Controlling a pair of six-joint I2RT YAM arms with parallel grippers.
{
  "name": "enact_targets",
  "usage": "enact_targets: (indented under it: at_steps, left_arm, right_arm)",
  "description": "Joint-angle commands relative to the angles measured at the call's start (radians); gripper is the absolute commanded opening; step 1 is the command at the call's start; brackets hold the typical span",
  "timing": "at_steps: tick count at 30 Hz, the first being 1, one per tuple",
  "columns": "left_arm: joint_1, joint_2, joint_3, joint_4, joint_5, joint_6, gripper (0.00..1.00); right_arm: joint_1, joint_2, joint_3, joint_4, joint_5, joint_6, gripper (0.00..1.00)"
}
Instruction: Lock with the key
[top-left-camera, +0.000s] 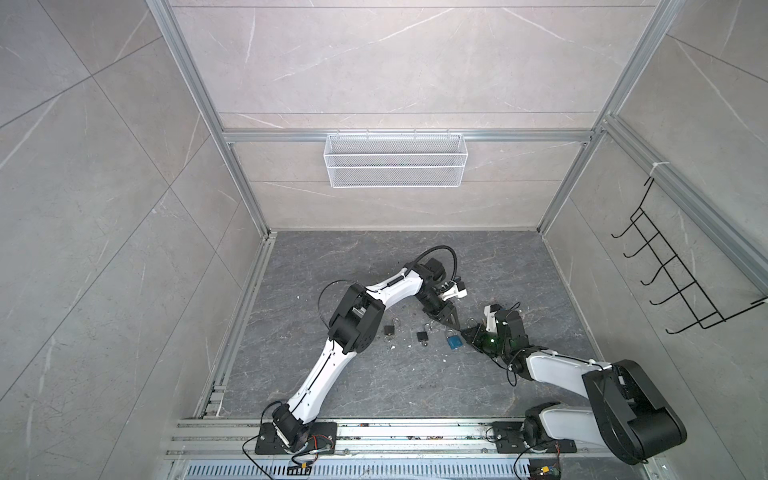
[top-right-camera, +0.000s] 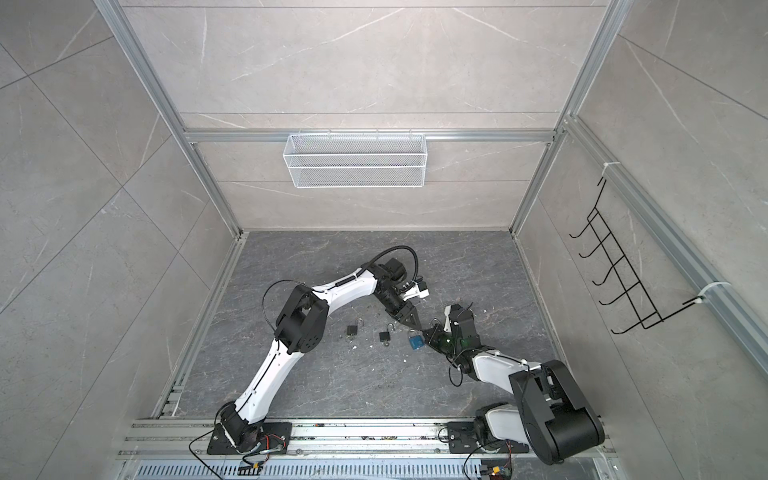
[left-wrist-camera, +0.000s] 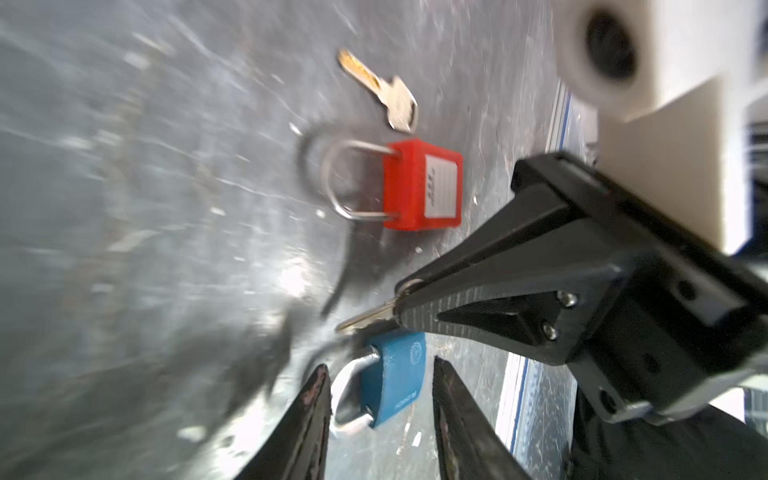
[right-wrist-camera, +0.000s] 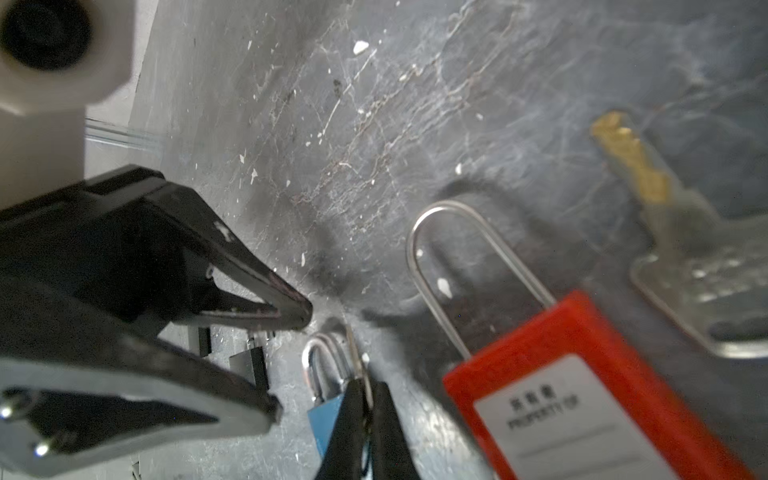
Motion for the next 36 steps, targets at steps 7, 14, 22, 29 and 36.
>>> enact_targets:
  at_steps: [7,14,22,29,36]
  left_arm:
    - [0.048,-0.125,-0.086,0.186,-0.035,-0.109,0.43]
    - [0.067,-0.302,-0.251,0.389,-0.101,-0.185,0.47]
    - [0.071,-0.429,-0.325,0.454,-0.207,-0.220,0.62]
    - [0.072,-0.592,-0.518,0.638,-0.349,-0.287,0.98]
    - [0.066,-0.754,-0.764,0.803,-0.501,-0.366,1.00]
  right_arm:
    - [0.009,0.042,-0.011,0.042,0.043,0.033,0.09]
    - [0.011,-0.019,-0.016,-0.016,0.043,0.034,0.22]
    - [0.014,-0.132,-0.010,-0.126,0.047,0.031,0.29]
    - [0.020,-0.225,0.014,-0.252,0.065,0.009,0.30]
    - [0.061,-0.260,0.112,-0.363,0.070,-0.024,0.30]
